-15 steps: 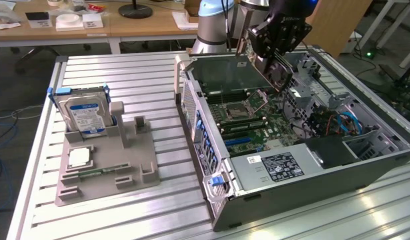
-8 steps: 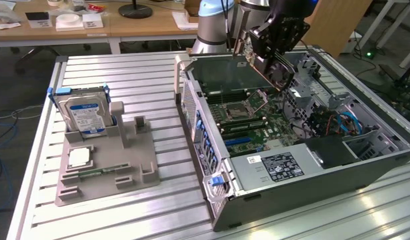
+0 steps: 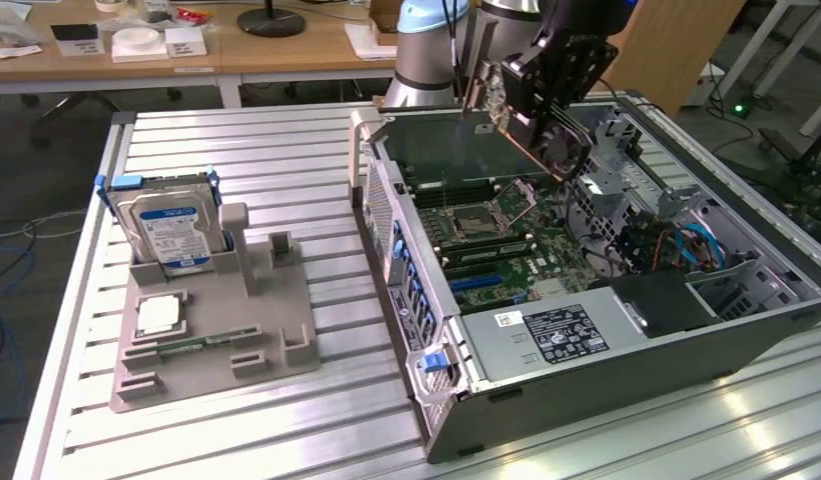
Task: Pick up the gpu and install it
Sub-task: 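Insert the gpu into the slot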
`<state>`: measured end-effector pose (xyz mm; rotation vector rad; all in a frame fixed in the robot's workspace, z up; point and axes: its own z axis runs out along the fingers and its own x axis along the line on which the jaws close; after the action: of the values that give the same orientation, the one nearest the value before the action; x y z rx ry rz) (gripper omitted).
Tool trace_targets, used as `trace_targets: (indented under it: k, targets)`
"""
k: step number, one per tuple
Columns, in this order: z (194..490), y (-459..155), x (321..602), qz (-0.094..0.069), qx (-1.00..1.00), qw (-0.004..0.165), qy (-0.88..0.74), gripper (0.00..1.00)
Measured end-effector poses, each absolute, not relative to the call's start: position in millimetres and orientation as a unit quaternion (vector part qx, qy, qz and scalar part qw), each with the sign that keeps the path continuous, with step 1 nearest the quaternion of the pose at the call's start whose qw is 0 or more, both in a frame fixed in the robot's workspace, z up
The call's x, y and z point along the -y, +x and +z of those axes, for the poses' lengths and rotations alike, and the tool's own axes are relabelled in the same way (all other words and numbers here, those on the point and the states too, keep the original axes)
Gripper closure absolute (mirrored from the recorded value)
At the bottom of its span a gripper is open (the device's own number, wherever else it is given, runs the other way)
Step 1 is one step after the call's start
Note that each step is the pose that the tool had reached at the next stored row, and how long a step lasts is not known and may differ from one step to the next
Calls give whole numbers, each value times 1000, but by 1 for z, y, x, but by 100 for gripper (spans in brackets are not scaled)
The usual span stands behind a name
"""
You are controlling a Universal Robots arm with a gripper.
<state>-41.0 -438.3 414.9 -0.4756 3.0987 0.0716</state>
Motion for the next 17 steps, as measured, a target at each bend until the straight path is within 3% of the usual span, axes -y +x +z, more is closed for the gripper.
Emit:
trace_targets:
  k: [17]
  targets:
    - [415, -41, 438, 23, -976, 1, -218, 72]
